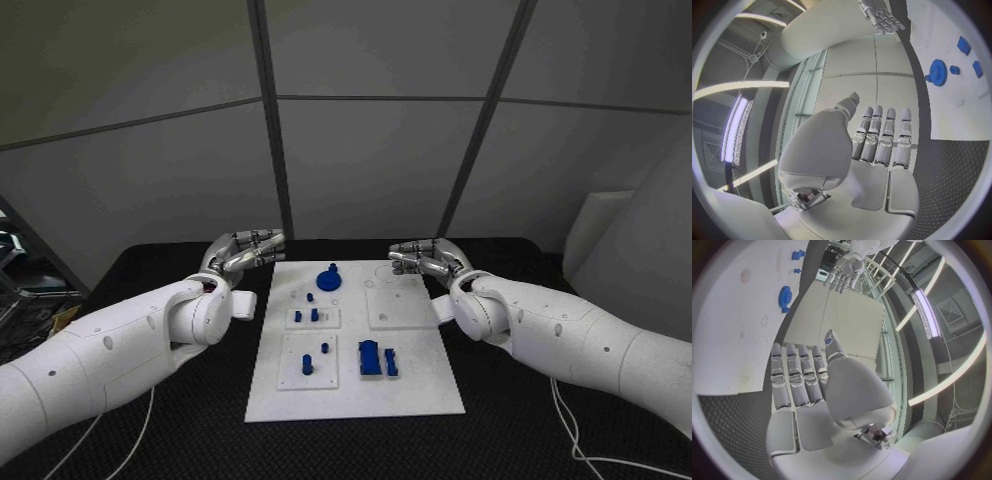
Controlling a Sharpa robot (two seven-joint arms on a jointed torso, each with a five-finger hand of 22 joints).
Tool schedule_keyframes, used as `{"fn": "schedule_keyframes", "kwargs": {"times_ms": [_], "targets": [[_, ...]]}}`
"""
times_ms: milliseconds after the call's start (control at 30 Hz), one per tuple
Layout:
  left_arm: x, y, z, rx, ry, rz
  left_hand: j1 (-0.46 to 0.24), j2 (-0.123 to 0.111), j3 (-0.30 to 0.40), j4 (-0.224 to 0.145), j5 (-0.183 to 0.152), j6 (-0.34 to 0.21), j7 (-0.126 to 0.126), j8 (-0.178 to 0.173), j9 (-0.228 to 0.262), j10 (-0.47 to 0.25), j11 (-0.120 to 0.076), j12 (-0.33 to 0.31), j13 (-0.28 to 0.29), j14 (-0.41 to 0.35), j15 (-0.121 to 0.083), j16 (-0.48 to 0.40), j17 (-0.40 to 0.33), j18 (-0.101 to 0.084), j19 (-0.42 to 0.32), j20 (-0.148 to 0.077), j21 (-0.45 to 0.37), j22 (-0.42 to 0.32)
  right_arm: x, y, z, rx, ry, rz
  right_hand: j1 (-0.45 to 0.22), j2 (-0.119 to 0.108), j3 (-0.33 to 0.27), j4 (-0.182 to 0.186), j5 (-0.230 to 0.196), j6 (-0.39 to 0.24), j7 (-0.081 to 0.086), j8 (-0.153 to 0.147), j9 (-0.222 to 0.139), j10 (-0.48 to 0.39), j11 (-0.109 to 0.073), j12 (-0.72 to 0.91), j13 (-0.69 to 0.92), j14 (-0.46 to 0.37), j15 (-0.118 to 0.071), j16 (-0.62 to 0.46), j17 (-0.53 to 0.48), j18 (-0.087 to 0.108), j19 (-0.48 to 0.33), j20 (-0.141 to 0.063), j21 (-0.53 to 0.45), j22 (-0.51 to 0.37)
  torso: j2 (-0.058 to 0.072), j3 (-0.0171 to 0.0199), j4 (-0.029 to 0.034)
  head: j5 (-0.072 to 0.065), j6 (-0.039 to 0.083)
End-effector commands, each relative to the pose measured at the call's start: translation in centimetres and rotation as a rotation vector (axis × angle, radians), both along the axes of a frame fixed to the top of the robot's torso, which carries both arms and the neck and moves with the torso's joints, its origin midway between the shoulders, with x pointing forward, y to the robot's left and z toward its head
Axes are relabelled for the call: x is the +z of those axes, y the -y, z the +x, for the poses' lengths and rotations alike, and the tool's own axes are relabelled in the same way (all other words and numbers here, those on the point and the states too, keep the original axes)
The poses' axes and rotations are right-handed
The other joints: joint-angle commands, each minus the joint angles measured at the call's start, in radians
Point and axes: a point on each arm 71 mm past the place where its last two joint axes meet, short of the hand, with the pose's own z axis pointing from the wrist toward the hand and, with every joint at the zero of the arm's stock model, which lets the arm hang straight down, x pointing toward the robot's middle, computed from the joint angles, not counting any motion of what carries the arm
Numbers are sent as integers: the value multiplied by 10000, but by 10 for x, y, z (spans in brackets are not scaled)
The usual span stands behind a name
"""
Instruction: Assemble the parts on the task board
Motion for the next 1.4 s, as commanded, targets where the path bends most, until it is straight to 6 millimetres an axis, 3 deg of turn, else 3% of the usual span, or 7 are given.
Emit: {"fn": "schedule_keyframes", "kwargs": {"times_ms": [33, 100, 367, 700, 733, 767, 1400], "targets": [[2, -1, 0, -26, 27, 22, -4291, 334, -954, -886, -493, -2903, -358, -693, -736, -2972, -866, -869, -610, -2483, -346, -389, -504, -561, -2168, -852, -604, -1468, 1, 2, -1, -45, 1, -45, -4291, -353, 634, 388, -781, -3016, -414, -618, -499, -3099, -352, -633, -809, -3011, -334, -618, -383, -489, -2650, -770, -624, -795, 4, 10, -11, 8, -3], [2, 0, -2, 9, 46, 32, -4967, 1071, -1096, -886, -493, -3348, -415, -693, -736, -3436, -866, -869, -610, -2873, -399, -451, -585, -562, -2513, -981, -604, -1702, 2, 1, -2, -89, 39, -2, -4991, -406, 725, 388, -781, -3495, -476, -618, -582, -3599, -405, -633, -809, -3495, -1077, -618, -452, -489, -3080, -899, -624, -927, -24, 59, -9, 68, 40], [8, 17, -21, 416, 253, 160, -7399, 1071, -1642, -886, -493, -5013, -1146, -693, -736, -5137, -866, -869, -610, -4307, -1107, -1220, -870, -1000, -3756, -1476, -604, -2533, 16, -8, -16, -615, 406, 470, -7458, -1119, 1105, 388, -781, -5251, -1356, -618, -862, -5390, -1146, -633, -809, -5240, -1077, -618, -1193, -715, -4616, -1356, -624, -1379, -211, 381, 4, 463, 323], [22, 45, -67, 1185, 573, 490, -9558, 1071, -2120, -886, -493, -6488, -1146, -693, -736, -6642, -866, -869, -610, -5575, -1107, -1220, -1588, -1009, -4852, -1915, -604, -3269, 45, -25, -60, -1826, 752, 1260, -9619, -1119, 2079, 388, -781, -6785, -1356, -618, -1570, -6952, -1146, -633, -809, -6764, -1077, -618, -1193, -897, -5961, -1751, -624, -1774, -216, 389, 4, 474, 331], [22, 46, -69, 1206, 581, 501, -9618, 1071, -2134, -886, -493, -6523, -1146, -693, -736, -6684, -866, -869, -610, -5610, -1107, -1220, -1588, -1009, -4884, -1926, -604, -3289, 46, -26, -62, -1868, 753, 1279, -9679, -1119, 2079, 388, -781, -6830, -1356, -618, -1570, -6998, -1146, -633, -809, -6811, -1077, -618, -1193, -1633, -5996, -1765, -624, -1784, -216, 389, 4, 474, 331], [23, 47, -73, 1261, 600, 531, -9877, 1071, -2193, -886, -493, -6704, -1146, -693, -736, -6864, -866, -869, -610, -5762, -1107, -1220, -1588, -1009, -5016, -1978, -604, -3376, 49, -27, -67, -1983, 752, 1328, -9931, -1119, 2079, 388, -781, -7008, -1356, -618, -1570, -7180, -1146, -633, -809, -6983, -1077, -618, -1193, -1633, -6157, -2502, -624, -2524, -216, 389, 4, 474, 331], [25, 51, -80, 1362, 635, 588, -11844, 1071, -3019, -886, -493, -8041, -1146, -693, -736, -8231, -866, -869, -610, -6923, -1107, -1220, -1588, -1005, -5994, -2726, -604, -4640, 57, -31, -83, -2324, 719, 1445, -11927, -1119, 2079, 388, -781, -8428, -1356, -618, -1570, -8621, -1146, -633, -809, -8395, -1077, -618, -1193, -1633, -7391, -2502, -624, -2524, -216, 389, 4, 474, 331]]}}
